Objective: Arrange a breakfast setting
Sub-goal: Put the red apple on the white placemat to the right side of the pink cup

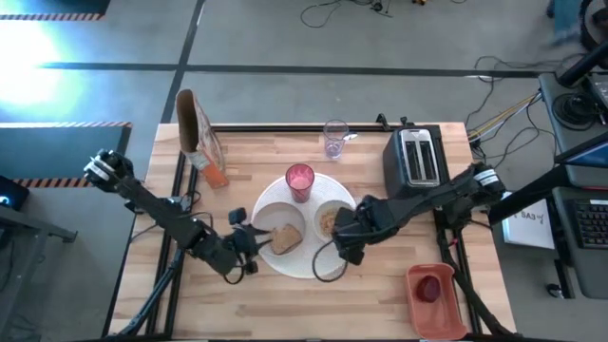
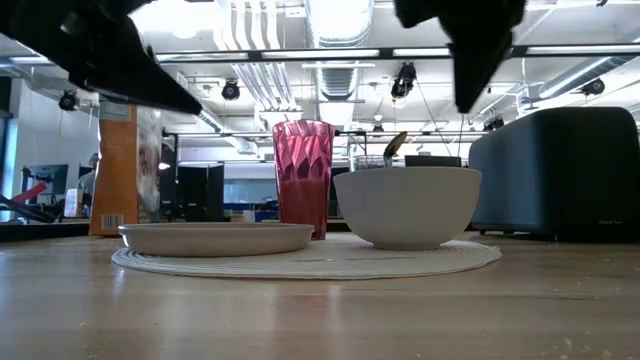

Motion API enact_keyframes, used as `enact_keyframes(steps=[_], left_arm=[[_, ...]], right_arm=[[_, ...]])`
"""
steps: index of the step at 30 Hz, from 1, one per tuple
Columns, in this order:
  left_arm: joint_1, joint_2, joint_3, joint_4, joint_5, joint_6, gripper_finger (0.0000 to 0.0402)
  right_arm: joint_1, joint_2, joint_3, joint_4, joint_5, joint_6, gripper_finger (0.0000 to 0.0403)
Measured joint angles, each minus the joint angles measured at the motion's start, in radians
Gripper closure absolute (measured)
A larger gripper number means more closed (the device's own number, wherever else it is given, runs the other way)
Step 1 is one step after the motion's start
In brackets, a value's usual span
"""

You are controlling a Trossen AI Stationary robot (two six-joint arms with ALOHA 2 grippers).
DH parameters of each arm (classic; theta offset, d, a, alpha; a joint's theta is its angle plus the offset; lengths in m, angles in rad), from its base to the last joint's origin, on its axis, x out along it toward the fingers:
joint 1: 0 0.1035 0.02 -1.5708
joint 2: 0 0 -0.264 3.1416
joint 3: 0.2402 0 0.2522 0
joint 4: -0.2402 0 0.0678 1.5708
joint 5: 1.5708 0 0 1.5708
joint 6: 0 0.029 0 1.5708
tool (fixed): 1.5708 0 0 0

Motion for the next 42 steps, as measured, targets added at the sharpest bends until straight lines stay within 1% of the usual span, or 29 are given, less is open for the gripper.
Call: enact_keyframes(steps=[2, 5, 9, 12, 16, 19, 24, 27, 31, 36, 42], left_arm=[[-0.018, -0.035, 0.000, -0.025, -0.077, -0.001, 0.0318], [-0.030, -0.079, -0.001, -0.034, -0.150, 0.002, 0.0318], [-0.030, -0.122, -0.001, -0.036, -0.160, -0.008, 0.0318], [-0.030, -0.142, -0.002, -0.083, -0.179, -0.063, 0.0318], [-0.030, -0.167, -0.002, -0.146, -0.203, -0.131, 0.0318], [-0.029, -0.184, -0.002, -0.150, -0.212, -0.143, 0.0318], [-0.027, -0.206, -0.002, -0.150, -0.226, -0.156, 0.0313], [-0.027, -0.207, -0.002, -0.154, -0.228, -0.222, 0.0305], [-0.029, -0.179, -0.004, -0.161, -0.233, -0.299, 0.0296], [-0.032, -0.172, -0.004, -0.171, -0.234, -0.304, 0.0294], [-0.036, -0.220, -0.004, -0.240, -0.200, -0.296, 0.0293]], right_arm=[[0.022, -0.016, -0.031, -0.001, 0.004, 0.085, 0.0259], [0.056, -0.044, -0.076, -0.002, 0.009, 0.214, 0.0259], [0.083, -0.078, -0.128, 0.000, 0.022, 0.338, 0.0259], [0.086, -0.094, -0.164, -0.001, 0.068, 0.412, 0.0259], [0.086, -0.117, -0.212, -0.003, 0.086, 0.449, 0.0259], [0.083, -0.130, -0.236, -0.007, 0.085, 0.481, 0.0259], [0.083, -0.161, -0.243, -0.050, 0.016, 0.584, 0.0242], [0.099, -0.182, -0.243, -0.073, -0.019, 0.659, 0.0227], [0.136, -0.206, -0.243, -0.074, -0.071, 0.748, 0.0208], [0.180, -0.215, -0.247, -0.082, -0.124, 0.872, 0.0190], [0.254, -0.193, -0.247, -0.076, -0.193, 1.086, 0.0178]])
